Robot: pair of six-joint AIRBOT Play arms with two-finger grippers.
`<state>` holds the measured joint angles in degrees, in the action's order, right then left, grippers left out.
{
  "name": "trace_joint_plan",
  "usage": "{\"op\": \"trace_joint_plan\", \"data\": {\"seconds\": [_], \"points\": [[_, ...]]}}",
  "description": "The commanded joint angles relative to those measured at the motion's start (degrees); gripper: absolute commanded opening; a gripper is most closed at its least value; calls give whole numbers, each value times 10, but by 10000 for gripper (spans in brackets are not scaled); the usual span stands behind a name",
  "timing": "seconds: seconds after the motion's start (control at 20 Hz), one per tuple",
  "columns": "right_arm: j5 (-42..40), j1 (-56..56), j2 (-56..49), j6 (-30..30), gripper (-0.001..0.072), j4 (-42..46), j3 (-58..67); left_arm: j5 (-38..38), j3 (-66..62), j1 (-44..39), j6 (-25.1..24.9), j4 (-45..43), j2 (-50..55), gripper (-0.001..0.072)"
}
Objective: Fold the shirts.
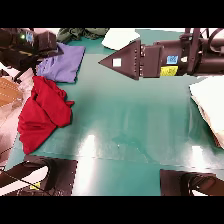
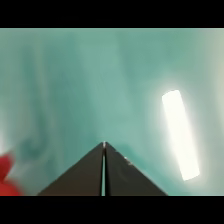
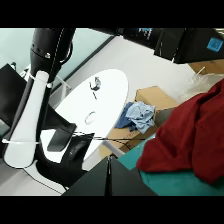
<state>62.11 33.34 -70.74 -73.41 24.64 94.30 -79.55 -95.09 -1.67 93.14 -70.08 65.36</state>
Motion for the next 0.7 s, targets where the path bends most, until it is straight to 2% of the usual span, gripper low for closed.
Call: {"op": "trace_joint_plan", "data": {"seconds": [0.0, 0.05, 0.1, 0.2, 0.25, 0.35, 0.45, 0.65], "points": [[13, -5, -10, 0, 20, 35, 0, -117, 21, 9, 70, -287, -1, 49], [32, -8, -17, -6, 25, 35, 0, -151, 38, 31, 70, -344, -1, 385], [52, -14, -23, -12, 149, 35, 0, -178, 59, 65, 75, -362, -1, 704], [71, -21, -35, -14, 600, 35, 0, -197, 104, 131, 101, -359, -1, 720], [69, -21, -40, -14, 675, 35, 0, -200, 128, 153, 118, -356, -1, 720], [59, -21, -51, -13, 687, 35, 0, -182, 175, 181, 118, -322, 0, 720], [60, -16, -56, -12, 691, 36, 0, -129, 212, 184, 118, -292, 2, 720], [69, -20, -54, -11, 691, 35, 0, -28, 280, 184, 117, -305, 24, 720]]}}
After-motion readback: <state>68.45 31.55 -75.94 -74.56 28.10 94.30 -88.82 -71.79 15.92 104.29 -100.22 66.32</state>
